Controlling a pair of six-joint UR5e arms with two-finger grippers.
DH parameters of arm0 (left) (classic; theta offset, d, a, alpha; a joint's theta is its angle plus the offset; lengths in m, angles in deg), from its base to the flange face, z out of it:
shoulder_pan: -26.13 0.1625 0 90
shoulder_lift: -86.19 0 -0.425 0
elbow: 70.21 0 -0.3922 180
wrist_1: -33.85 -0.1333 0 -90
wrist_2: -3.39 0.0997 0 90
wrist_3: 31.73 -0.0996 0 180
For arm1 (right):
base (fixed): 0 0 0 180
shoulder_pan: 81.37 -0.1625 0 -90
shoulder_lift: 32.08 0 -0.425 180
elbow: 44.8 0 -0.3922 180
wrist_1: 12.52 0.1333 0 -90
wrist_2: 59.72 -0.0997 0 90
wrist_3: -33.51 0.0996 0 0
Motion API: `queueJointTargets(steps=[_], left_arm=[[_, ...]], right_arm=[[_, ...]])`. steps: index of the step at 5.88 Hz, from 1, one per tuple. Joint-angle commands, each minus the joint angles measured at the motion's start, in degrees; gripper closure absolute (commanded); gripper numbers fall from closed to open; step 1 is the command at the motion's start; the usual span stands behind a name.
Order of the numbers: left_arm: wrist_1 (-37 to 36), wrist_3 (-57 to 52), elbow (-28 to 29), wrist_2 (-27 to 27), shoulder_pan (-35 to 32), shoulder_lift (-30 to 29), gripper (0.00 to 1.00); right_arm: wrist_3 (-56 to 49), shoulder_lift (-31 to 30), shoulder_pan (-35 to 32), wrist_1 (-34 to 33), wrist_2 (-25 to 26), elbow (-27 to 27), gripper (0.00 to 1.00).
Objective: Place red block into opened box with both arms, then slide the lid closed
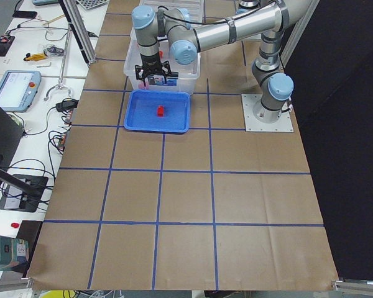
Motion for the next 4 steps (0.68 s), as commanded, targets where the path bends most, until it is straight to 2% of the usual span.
queueJointTargets(steps=[1,2,3,4], left_arm=[[-5.08,-8.38,-4.97,-1.12,0.9,-0.59,0.02],[-8.14,-14.2,-5.95,-2.96,1.07,-2.5,0.02],[-9.3,-18.96,-6.05,-6.11,1.25,-4.35,0.03],[-9.84,-20.66,-6.22,-6.23,0.99,-5.94,0.03]], right_arm=[[0.5,-1.23,-0.47,0.92,-0.32,2.47,0.0],[0.68,-2.02,-2.21,2.32,-0.85,4.5,0.0],[5.12,-3.24,-6.58,5.03,-0.85,5.56,0.0],[12.64,-4.65,-12.8,9.5,-0.94,7.22,0.0]])
